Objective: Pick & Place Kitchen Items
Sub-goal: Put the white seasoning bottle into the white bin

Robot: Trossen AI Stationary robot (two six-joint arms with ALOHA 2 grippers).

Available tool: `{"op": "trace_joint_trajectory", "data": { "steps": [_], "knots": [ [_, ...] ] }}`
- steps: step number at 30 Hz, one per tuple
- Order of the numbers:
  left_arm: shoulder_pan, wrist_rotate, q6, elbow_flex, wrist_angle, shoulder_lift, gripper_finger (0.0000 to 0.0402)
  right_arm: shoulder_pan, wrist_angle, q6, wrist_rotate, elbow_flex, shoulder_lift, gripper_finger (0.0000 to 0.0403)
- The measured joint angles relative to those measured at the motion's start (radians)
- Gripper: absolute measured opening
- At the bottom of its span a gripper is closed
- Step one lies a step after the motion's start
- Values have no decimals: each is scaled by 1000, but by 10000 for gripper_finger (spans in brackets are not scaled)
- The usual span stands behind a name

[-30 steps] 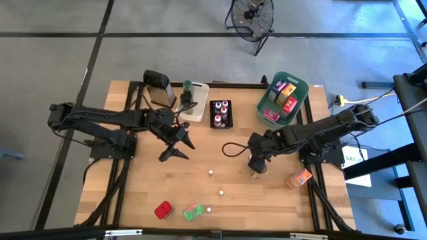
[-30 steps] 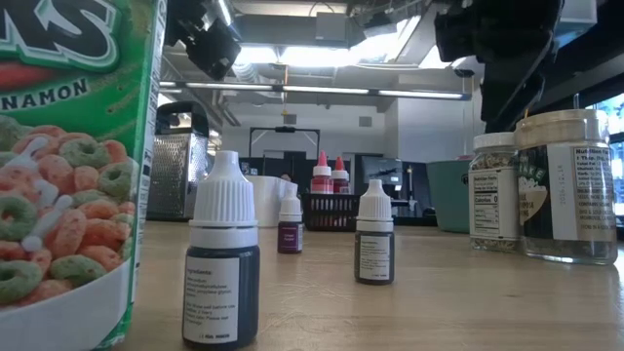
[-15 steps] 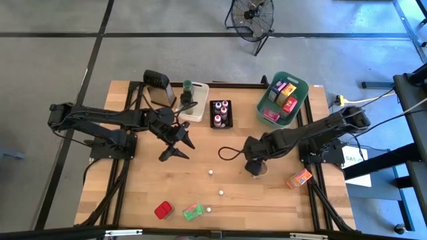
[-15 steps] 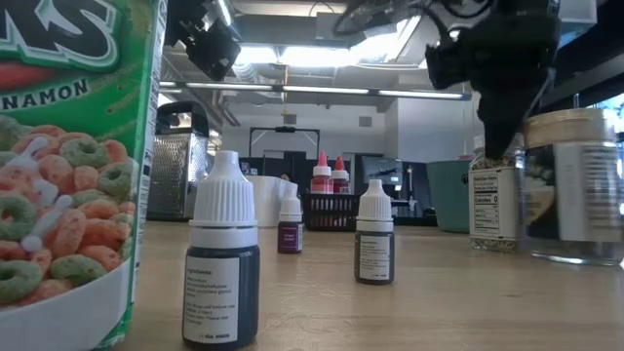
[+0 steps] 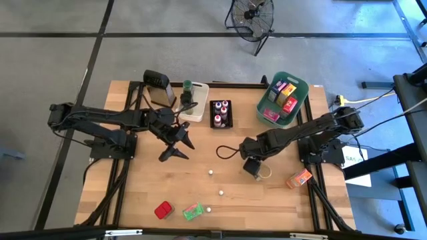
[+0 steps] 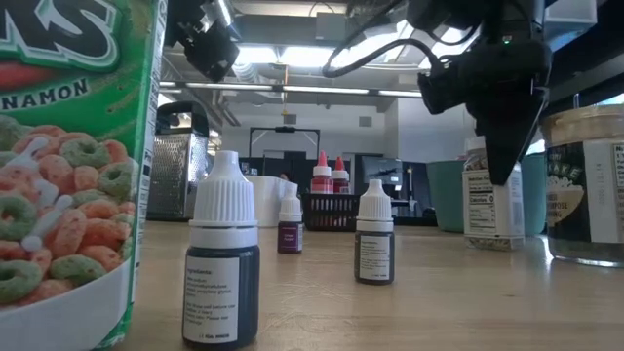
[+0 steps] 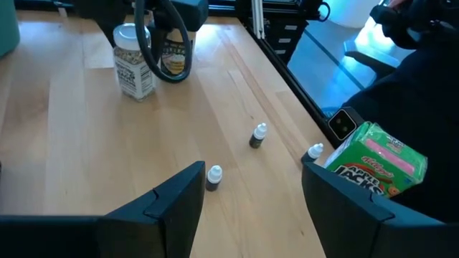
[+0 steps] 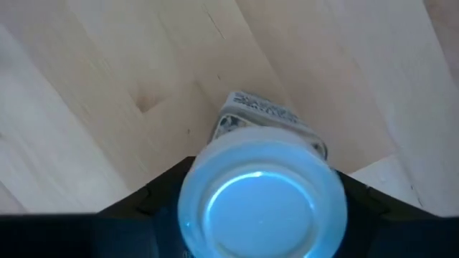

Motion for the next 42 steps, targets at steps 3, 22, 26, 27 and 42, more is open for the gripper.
{"op": "trace_joint_trajectory", "data": {
  "steps": [3, 22, 26, 27, 42],
  "knots": [
    [0, 0, 1, 0, -8, 0, 228, -2, 0, -1, 1, 1, 0, 210],
    [-2, -33, 82, 0, -46, 0, 227, -2, 5, -290, 91, 278, 2, 206],
    [-1, -98, 129, 0, 62, 1, 227, -4, 46, -355, 117, 307, 1, 206],
    [-1, -109, 140, 0, 99, 6, 226, -5, 56, -372, 121, 311, 1, 206],
    [-2, -126, 94, 0, 502, 289, 228, -42, 173, -501, 135, 314, 1, 204]
  ]
}}
